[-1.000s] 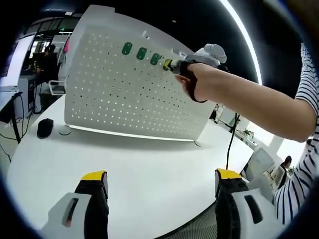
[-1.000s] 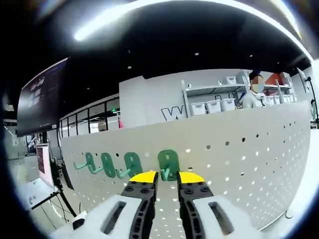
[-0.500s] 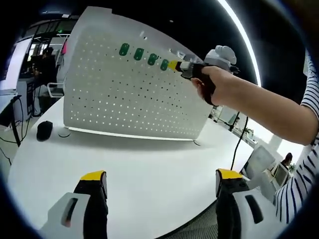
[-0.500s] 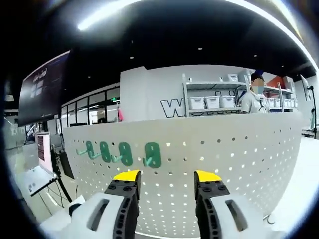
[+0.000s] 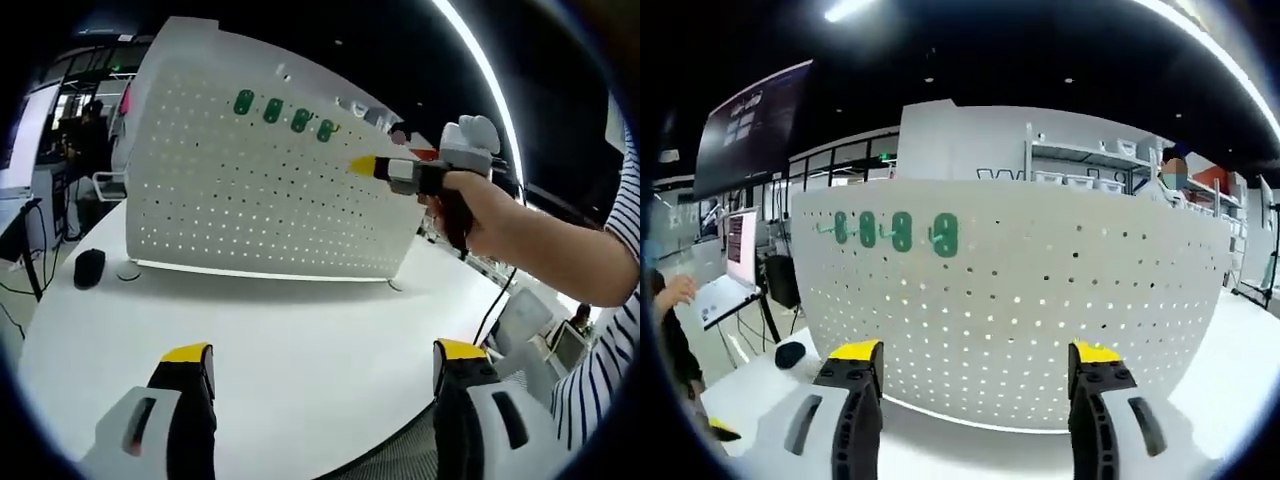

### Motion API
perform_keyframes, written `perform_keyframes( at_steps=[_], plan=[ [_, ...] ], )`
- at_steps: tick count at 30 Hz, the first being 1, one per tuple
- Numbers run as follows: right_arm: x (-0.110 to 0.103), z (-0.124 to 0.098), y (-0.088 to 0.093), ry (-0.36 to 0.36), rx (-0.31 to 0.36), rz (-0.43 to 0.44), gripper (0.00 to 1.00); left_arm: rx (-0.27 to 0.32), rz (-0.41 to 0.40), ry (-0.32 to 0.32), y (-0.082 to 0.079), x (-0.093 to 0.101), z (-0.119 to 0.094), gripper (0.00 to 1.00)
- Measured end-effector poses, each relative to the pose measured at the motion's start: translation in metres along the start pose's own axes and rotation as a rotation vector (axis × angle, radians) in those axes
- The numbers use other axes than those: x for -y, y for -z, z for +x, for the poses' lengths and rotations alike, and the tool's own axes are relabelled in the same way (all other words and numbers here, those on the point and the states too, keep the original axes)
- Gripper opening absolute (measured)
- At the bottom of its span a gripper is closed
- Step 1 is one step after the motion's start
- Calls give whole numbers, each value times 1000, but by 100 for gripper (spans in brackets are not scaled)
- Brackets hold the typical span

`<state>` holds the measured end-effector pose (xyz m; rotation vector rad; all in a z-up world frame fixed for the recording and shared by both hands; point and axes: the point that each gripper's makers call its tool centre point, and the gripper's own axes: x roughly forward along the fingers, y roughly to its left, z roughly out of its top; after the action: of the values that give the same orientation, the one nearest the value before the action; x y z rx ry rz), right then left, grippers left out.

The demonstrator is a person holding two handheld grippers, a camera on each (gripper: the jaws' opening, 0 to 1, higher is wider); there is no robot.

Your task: Insert the hook assembly into the mounting plate slot until the hook locks in place.

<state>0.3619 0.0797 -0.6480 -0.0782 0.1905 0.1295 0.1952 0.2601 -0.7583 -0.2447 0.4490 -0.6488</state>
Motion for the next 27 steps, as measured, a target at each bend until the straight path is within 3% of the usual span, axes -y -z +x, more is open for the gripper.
perform_keyframes(
  at_steps=[4, 16, 27],
  plan=[
    [-5, -20, 17, -65, -38, -124, 77, 0, 3, 2, 0, 0, 0, 93],
    [6, -80, 71, -103, -152, -208, 87, -9, 10, 12, 1, 3, 0, 92],
    [12, -118, 99, -89, -213, -213, 91, -14, 16, 19, 2, 4, 1, 92]
  ],
)
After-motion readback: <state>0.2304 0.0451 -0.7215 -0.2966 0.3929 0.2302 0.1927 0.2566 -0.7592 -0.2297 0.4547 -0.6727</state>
